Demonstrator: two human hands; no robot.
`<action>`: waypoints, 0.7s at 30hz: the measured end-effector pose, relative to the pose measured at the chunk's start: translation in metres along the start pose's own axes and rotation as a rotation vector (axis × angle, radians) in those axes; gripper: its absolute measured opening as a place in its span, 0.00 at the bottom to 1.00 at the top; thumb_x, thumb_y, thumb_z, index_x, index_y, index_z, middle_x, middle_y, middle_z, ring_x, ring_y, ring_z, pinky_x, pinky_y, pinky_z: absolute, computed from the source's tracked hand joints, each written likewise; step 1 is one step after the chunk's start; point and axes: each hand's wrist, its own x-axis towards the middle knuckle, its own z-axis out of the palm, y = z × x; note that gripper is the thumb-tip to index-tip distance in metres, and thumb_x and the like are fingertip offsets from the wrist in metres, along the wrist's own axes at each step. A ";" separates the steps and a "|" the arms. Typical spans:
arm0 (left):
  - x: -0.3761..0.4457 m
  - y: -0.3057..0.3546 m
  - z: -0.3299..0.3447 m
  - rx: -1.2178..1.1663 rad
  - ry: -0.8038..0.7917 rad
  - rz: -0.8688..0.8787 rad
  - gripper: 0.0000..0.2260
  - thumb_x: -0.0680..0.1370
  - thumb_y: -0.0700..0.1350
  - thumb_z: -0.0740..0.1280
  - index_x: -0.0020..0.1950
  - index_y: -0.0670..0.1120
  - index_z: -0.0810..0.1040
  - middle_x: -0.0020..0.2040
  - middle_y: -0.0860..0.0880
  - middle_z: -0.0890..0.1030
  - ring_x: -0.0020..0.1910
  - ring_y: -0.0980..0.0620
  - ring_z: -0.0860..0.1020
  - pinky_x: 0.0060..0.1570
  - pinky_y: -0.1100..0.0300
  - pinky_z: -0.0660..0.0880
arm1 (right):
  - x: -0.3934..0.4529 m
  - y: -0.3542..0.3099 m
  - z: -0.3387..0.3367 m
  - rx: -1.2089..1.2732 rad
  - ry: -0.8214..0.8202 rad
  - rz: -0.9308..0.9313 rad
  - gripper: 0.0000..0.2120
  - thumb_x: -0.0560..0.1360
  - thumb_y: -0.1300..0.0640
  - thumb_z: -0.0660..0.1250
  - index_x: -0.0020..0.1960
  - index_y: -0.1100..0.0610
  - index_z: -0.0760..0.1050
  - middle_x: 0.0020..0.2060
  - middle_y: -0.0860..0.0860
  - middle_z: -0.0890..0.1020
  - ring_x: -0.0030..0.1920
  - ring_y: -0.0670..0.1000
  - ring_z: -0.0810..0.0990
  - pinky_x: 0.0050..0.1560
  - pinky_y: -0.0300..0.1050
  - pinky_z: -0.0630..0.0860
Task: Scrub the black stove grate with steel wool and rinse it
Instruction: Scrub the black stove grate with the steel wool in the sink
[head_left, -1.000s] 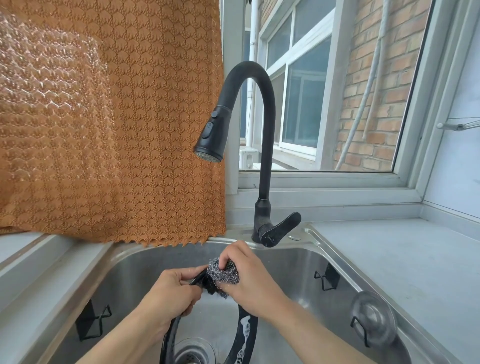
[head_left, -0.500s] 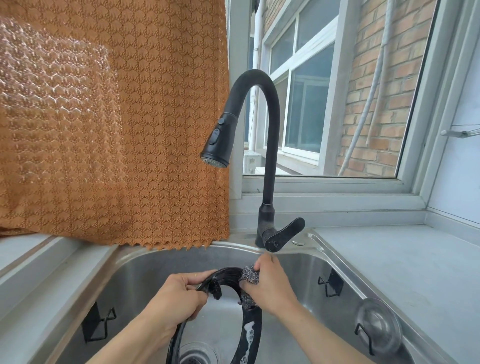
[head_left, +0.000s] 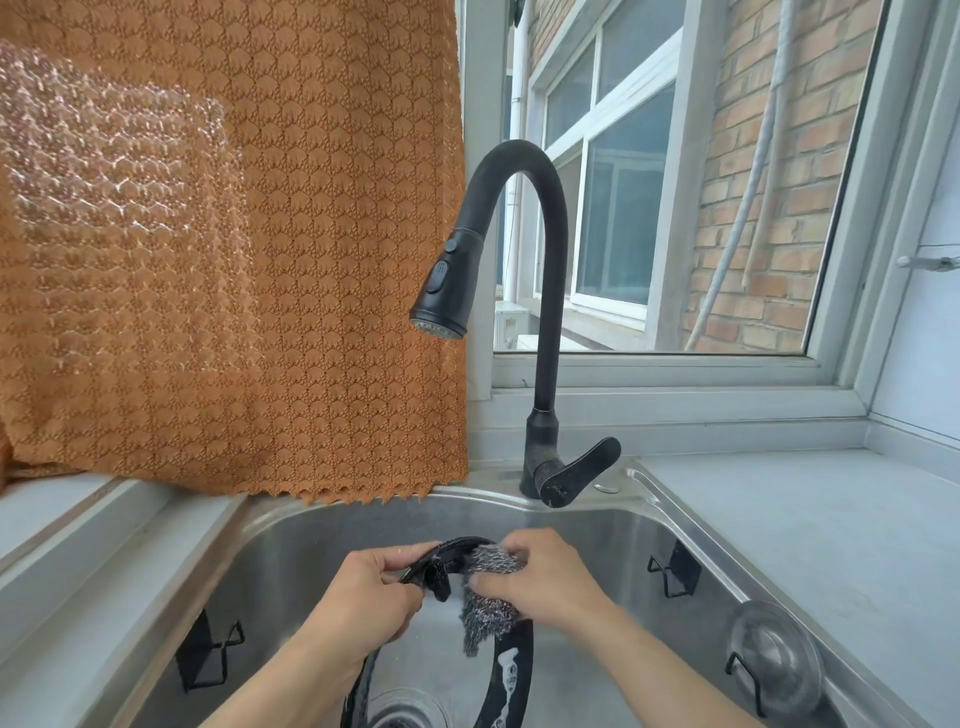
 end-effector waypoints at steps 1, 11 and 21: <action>-0.001 0.000 0.001 0.001 -0.010 0.012 0.30 0.74 0.24 0.59 0.45 0.56 0.89 0.31 0.44 0.74 0.31 0.50 0.61 0.33 0.58 0.57 | -0.001 -0.001 0.005 0.045 -0.030 -0.028 0.22 0.62 0.40 0.79 0.51 0.51 0.82 0.45 0.47 0.86 0.45 0.47 0.85 0.52 0.46 0.80; -0.006 0.004 0.003 0.061 -0.066 0.069 0.31 0.73 0.24 0.60 0.48 0.59 0.89 0.34 0.43 0.73 0.34 0.48 0.60 0.36 0.57 0.58 | -0.007 -0.006 0.017 0.158 0.134 -0.107 0.11 0.67 0.49 0.81 0.46 0.50 0.83 0.42 0.46 0.82 0.35 0.39 0.75 0.34 0.30 0.71; -0.010 0.007 0.004 0.052 -0.091 0.060 0.32 0.73 0.24 0.59 0.48 0.59 0.89 0.35 0.45 0.77 0.37 0.46 0.61 0.37 0.57 0.59 | 0.001 0.000 0.010 0.144 0.193 0.125 0.24 0.59 0.41 0.83 0.46 0.55 0.82 0.43 0.51 0.85 0.44 0.48 0.83 0.42 0.43 0.77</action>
